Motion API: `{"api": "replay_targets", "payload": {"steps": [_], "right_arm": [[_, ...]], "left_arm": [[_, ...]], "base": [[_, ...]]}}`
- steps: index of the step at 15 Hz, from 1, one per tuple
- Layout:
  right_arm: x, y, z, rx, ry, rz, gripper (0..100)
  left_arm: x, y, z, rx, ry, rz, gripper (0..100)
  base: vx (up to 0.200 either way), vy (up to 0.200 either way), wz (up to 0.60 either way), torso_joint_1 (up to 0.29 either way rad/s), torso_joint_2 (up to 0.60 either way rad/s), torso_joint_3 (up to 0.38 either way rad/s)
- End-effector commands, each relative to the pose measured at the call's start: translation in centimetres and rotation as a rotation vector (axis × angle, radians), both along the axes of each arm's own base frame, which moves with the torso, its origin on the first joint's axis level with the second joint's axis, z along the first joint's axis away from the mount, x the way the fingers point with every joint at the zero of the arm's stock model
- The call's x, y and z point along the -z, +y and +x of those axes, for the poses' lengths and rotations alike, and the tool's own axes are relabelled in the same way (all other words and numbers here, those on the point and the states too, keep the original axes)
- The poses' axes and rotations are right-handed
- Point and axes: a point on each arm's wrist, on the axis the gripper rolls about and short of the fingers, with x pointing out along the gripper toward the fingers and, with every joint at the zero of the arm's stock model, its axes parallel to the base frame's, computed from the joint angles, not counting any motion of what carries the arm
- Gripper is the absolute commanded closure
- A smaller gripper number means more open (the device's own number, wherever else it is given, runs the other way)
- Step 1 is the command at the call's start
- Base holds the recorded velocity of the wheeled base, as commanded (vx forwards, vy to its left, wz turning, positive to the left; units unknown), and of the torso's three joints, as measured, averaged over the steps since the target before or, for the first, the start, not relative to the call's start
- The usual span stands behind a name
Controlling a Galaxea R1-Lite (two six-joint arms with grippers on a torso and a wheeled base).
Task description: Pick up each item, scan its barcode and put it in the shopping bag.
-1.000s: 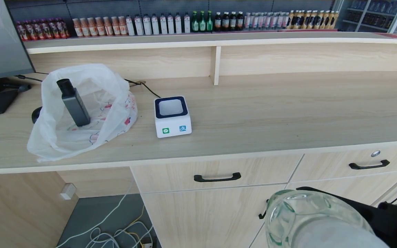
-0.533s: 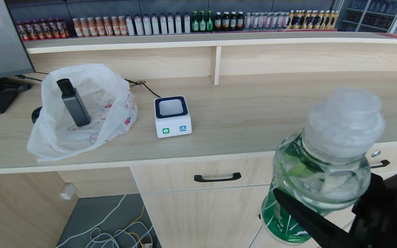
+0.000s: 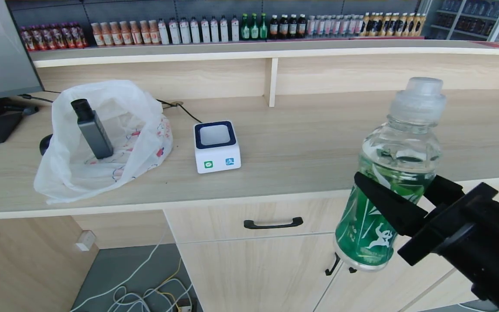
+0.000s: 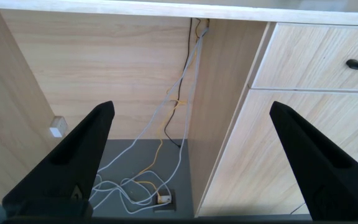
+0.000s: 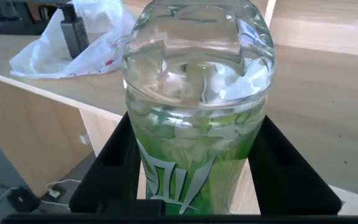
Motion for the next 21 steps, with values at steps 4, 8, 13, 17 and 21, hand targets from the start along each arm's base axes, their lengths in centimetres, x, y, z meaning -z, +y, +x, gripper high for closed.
{"api": "replay_targets", "payload": {"steps": [4, 8, 13, 17, 21], "right_arm": [[-3.6, -1.4, 3.3, 0.147, -0.065, 0.169, 100], [-7.4, -0.3, 4.5, 0.084, -0.17, 0.247, 100], [-7.4, 0.1, 5.2, 0.092, -0.211, 0.207, 100], [-7.1, -0.2, 5.9, 0.123, -0.229, 0.191, 100], [-6.8, -1.3, 7.5, 0.194, -0.234, 0.198, 100]], "left_arm": [[0.0, 0.0, 0.0, 0.0, -0.001, -0.003, 0], [0.0, 0.0, 0.0, 0.0, -0.001, -0.001, 0], [0.0, 0.0, 0.0, 0.0, -0.001, -0.003, 0], [0.0, 0.0, 0.0, 0.0, -0.001, -0.009, 0], [0.0, 0.0, 0.0, -0.002, -0.001, -0.009, 0]], "base": [[0.0, 0.0, 0.0, 0.0, 0.0, 0.0], [0.0, 0.0, 0.0, 0.0, 0.0, 0.0], [0.0, 0.12, 0.0, 0.001, 0.0, 0.0], [0.0, 0.2, 0.0, 0.008, 0.01, -0.001], [0.0, 0.2, 0.0, 0.001, 0.0, 0.004]]}}
